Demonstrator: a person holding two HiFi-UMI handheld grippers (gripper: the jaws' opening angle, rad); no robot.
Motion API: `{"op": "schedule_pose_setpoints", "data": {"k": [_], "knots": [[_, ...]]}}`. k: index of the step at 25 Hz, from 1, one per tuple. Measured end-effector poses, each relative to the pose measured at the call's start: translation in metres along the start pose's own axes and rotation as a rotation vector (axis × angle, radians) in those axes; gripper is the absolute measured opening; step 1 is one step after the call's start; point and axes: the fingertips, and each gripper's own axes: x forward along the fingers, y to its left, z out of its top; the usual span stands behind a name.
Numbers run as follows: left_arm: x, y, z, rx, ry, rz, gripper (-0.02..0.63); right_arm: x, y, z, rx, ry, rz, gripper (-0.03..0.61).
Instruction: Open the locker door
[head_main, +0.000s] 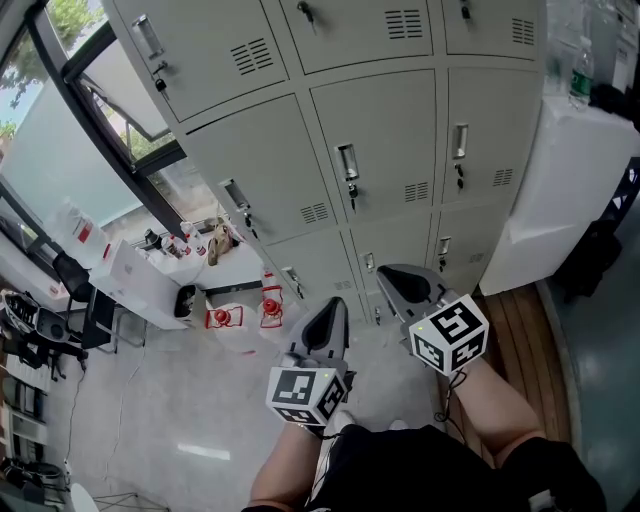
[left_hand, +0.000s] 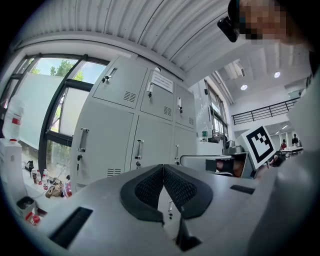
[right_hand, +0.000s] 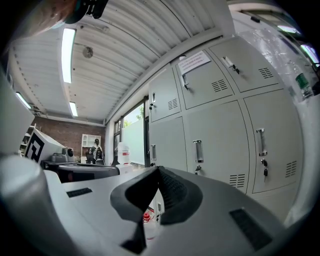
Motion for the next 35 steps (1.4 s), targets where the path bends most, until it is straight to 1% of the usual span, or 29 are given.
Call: {"op": "schedule_pose_setpoints", "data": {"k": [6,12,25,35], "knots": [[0.014,0.008,0.002,0.000,-0.004,-0.020,0.017,0.014,-0.009,0.000,0.006,0.006,-0.014,0.054],[0.036,0.028,0.000,-0.003,0.004,-0.058,0.017,0.043,-0.023,-0.002,0.009,0.012,-0.048,0.054],[0.102,0.096,0.000,-0.019,0.039,-0.175,0.017,0.131,-0.070,0.000,0.027,0.032,-0.170,0.054],[0.141,0.135,-0.003,-0.028,0.056,-0.255,0.017,0.184,-0.105,0.001,0.032,0.042,-0.264,0.054]]}}
